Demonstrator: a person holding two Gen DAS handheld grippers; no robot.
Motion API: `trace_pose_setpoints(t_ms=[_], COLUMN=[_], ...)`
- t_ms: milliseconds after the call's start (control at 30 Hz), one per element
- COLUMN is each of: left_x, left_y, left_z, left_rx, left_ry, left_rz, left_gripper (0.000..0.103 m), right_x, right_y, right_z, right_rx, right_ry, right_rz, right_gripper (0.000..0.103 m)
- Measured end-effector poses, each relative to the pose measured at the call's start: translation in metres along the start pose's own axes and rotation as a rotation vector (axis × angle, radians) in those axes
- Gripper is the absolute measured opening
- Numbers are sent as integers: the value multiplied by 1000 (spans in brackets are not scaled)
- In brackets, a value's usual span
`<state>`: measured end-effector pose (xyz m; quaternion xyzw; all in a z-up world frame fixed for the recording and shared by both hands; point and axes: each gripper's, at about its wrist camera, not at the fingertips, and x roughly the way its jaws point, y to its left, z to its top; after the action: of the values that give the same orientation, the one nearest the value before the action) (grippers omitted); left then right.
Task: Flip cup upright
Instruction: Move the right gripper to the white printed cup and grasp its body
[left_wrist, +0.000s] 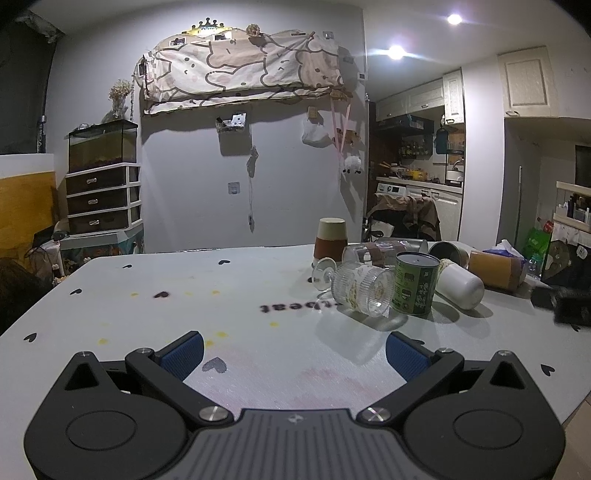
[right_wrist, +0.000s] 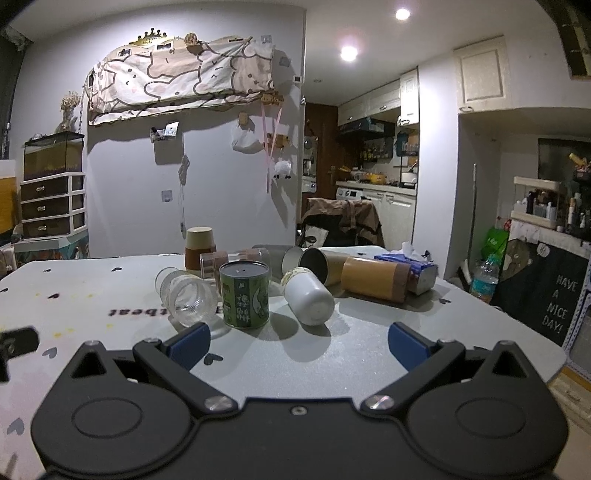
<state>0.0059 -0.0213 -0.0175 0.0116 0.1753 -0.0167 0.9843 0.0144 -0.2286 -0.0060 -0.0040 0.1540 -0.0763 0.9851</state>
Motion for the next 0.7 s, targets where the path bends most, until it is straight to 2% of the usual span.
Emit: trace_pose_setpoints(t_ms=[133, 300, 500, 700], left_x=[0, 0, 0, 0], left_y=[1, 2, 3, 5], left_z=[0, -2, -3, -3], left_rx=[-1, 0, -1, 1], left_ry=[2, 6, 8, 16], left_rz=[-1, -6, -5, -9], left_gripper=[103, 103, 103, 103], right_x=[20, 58, 121, 185], right_y=[-7, -20, -37, -46], right_z=[15, 39, 67, 80], right_rx=[-8, 18, 61, 78], right_ry=[11, 38, 59, 107], right_rz=[-6, 31, 30, 15], right_gripper=[103, 103, 102, 98])
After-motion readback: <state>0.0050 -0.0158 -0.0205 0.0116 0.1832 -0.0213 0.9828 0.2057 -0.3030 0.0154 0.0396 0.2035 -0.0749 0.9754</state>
